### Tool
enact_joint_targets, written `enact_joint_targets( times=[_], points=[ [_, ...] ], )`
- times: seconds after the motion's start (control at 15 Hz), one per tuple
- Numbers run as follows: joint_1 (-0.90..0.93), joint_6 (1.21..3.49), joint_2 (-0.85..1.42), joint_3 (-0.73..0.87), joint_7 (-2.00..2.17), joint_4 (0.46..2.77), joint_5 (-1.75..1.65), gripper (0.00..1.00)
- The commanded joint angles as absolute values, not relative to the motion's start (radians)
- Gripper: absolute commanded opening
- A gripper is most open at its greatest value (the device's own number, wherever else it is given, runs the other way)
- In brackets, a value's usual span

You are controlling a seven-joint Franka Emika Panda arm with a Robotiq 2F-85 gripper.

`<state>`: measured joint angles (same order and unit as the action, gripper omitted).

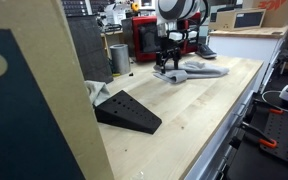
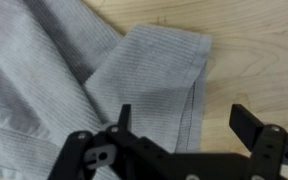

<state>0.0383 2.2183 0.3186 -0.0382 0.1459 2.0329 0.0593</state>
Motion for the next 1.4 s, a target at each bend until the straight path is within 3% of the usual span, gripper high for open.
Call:
enact_joint_targets(
  times=[0.0,0.27,0.33,0.47,1.07,1.33],
  points=[
    [0.042,2.13,0.316,-0.038,0.159,2.024,0.091,1.0],
    [0.041,2.067,0.323,-0.034,0.161,2.02,0.089,1.0],
    [0.041,2.054,0.323,-0.034,0.159,2.02,0.087,0.75],
    [0.042,2.038,0.324,-0.034,0.155,2.022,0.085,0.69],
    [0.055,2.034,0.303,-0.034,0.162,2.03,0.055,0.01],
    [0.086,1.968,0.273,-0.05,0.188,2.043,0.048,0.0]
  ],
)
